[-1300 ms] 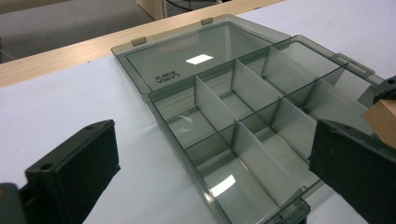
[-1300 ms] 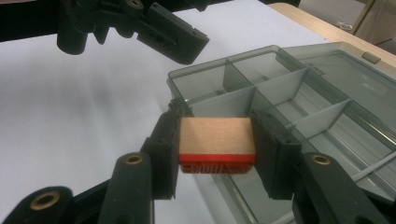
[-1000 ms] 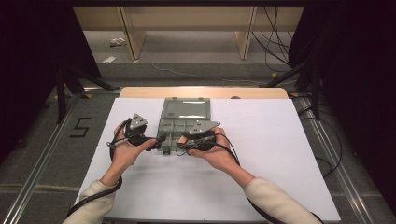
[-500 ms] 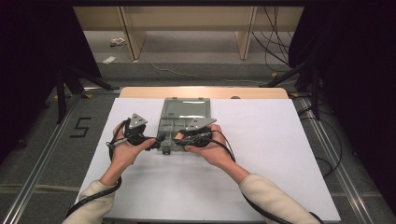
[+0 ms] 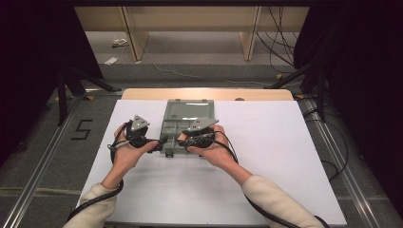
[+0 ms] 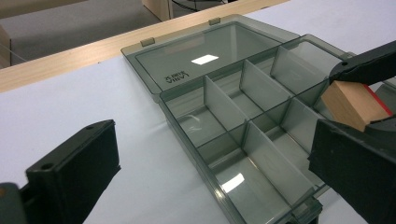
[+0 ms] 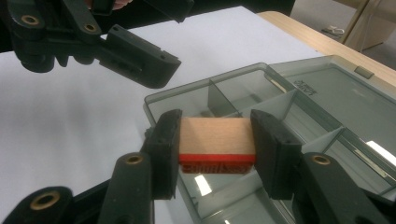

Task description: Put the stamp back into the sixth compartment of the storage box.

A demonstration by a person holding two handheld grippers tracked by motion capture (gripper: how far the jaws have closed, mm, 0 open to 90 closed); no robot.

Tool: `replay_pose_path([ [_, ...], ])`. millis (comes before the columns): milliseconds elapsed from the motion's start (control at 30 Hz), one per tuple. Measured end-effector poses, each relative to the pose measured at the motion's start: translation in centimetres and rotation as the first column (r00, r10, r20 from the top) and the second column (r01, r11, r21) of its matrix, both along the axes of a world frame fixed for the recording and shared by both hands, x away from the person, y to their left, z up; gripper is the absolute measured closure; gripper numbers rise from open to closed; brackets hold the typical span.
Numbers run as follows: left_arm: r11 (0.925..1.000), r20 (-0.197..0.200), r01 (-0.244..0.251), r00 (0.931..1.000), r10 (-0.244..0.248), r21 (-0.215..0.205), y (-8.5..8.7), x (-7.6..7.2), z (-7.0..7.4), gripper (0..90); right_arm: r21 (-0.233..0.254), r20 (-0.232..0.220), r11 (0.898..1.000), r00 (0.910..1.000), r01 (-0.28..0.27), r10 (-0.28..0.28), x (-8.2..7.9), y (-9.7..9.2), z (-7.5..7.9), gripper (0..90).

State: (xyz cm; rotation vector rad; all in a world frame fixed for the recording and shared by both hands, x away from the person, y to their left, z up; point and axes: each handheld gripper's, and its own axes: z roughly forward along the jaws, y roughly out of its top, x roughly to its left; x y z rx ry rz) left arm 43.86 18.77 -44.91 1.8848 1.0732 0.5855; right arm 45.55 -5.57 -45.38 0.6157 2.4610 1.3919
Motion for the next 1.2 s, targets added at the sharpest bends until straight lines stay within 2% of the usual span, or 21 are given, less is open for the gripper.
replay_pose_path([
  [1200, 1.0, 0.001, -0.006, 1.0, 0.006, 0.0, 0.15, 0.07, 0.03, 0.8, -0.02, -0.019, 1.0, 0.9998, 0.011, -0.011, 0.93, 0.92, -0.99, 55.9],
])
